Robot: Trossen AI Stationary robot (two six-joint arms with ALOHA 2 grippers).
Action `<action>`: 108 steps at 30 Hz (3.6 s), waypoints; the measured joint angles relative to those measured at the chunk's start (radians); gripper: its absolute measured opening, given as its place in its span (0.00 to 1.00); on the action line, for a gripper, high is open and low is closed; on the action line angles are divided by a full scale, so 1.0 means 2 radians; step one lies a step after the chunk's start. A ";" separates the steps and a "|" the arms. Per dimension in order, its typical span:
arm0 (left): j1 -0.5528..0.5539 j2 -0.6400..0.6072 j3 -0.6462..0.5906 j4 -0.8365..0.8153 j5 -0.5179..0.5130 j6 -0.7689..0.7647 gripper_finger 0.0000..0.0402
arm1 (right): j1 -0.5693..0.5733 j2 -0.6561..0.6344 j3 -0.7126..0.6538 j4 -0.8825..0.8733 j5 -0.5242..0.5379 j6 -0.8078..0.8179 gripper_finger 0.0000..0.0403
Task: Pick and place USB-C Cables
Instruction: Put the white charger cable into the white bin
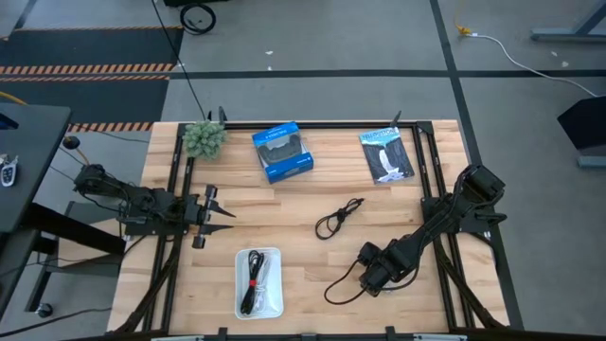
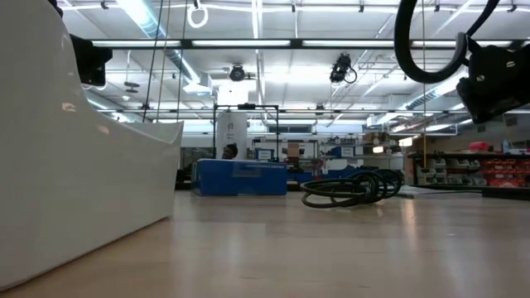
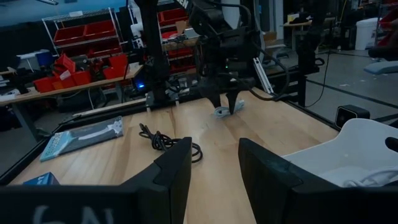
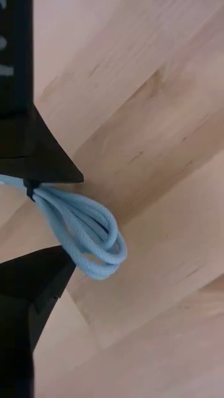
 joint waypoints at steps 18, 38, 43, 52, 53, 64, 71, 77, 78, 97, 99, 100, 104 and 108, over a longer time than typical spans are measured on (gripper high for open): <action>0.000 0.000 0.000 0.000 0.000 0.000 0.35 | 0.000 0.000 0.000 0.000 0.007 -0.011 0.10; 0.000 0.000 0.000 0.000 0.000 0.000 0.35 | -0.020 0.001 0.141 -0.144 0.021 -0.097 0.11; 0.000 0.000 0.000 0.000 0.000 0.000 0.35 | -0.031 0.001 0.189 -0.215 0.021 -0.115 0.11; 0.000 0.000 0.000 0.000 0.000 0.000 0.35 | -0.051 0.000 0.254 -0.307 0.040 -0.129 0.11; 0.000 0.000 0.000 0.000 0.000 0.000 0.35 | -0.052 0.000 0.256 -0.304 0.046 -0.131 0.11; 0.000 0.000 0.000 0.000 0.000 0.000 0.35 | -0.050 0.000 0.258 -0.089 0.119 -0.214 0.11; 0.000 0.000 0.000 0.000 0.000 0.000 0.35 | -0.047 0.000 0.258 0.079 0.169 -0.322 0.11; 0.000 0.000 0.000 0.000 0.000 0.000 0.35 | -0.036 0.000 0.258 0.179 0.248 -0.426 0.12; 0.000 0.000 0.000 0.000 0.000 0.000 0.35 | -0.034 0.000 0.258 0.193 0.261 -0.440 0.12; 0.000 0.000 0.000 -0.003 0.000 0.000 0.35 | -0.033 0.167 0.258 0.612 0.273 -0.644 0.12; 0.000 0.000 0.000 -0.003 0.000 0.000 0.35 | -0.038 0.187 0.258 0.672 0.273 -0.654 0.12; 0.000 0.000 0.000 -0.003 0.000 0.000 0.35 | -0.041 0.197 0.258 0.705 0.273 -0.659 0.12; 0.000 0.000 0.000 -0.003 0.000 0.000 0.35 | -0.050 0.231 0.258 0.768 0.272 -0.662 0.12; 0.000 0.000 0.000 -0.003 0.000 0.000 0.35 | -0.060 0.238 0.258 0.759 0.273 -0.621 0.12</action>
